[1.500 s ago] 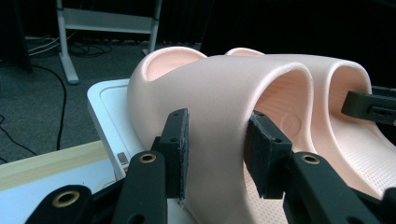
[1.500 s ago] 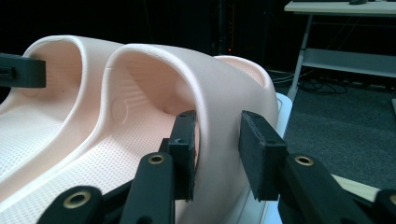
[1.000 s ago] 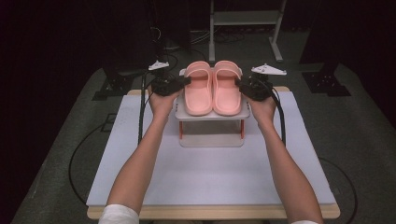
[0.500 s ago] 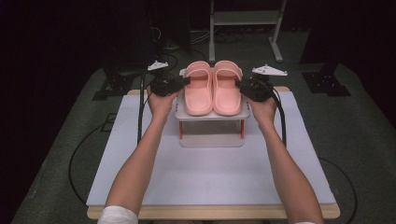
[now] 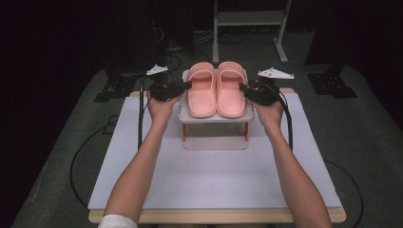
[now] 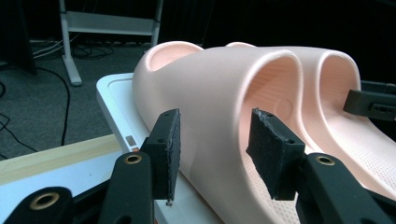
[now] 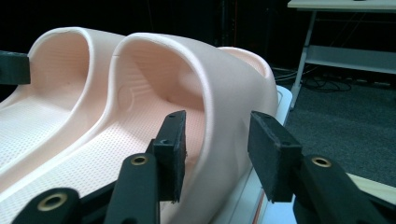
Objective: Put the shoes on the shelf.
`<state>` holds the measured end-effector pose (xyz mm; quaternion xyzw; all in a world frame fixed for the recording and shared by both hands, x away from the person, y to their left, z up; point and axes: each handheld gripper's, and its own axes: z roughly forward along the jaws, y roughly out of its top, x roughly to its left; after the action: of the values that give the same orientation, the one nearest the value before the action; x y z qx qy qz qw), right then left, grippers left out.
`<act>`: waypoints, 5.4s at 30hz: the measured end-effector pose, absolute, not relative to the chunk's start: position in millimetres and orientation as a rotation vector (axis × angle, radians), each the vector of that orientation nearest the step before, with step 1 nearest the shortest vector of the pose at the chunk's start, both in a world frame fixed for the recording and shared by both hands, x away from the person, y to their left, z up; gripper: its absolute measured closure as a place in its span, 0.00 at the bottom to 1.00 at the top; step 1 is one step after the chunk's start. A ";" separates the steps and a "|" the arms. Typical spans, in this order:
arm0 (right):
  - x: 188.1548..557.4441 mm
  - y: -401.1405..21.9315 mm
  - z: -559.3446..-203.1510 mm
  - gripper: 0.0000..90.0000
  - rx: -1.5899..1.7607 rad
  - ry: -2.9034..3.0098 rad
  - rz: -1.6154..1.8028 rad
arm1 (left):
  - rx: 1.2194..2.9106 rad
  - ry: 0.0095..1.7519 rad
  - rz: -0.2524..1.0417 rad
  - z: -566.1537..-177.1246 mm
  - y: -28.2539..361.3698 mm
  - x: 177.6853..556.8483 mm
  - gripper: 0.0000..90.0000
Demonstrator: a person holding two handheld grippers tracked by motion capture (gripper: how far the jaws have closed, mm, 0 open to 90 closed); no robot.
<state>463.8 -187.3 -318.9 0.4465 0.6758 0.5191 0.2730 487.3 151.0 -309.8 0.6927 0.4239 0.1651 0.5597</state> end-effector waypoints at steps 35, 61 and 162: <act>420.8 -221.3 -325.5 0.55 1.183 1.805 1.415 | 1.648 0.926 0.420 -309.3 155.6 450.6 0.53; 388.3 -234.1 -331.5 0.43 1.158 1.802 1.452 | 1.650 0.874 0.426 -318.8 161.7 420.9 0.42; 298.7 -260.1 -412.6 0.25 1.161 1.814 1.507 | 1.543 0.847 0.412 -402.9 200.3 327.5 0.21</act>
<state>298.7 -260.1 -412.6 0.4272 0.6675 0.5545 0.2538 327.5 200.3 -402.9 0.6705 0.3680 0.1792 0.6187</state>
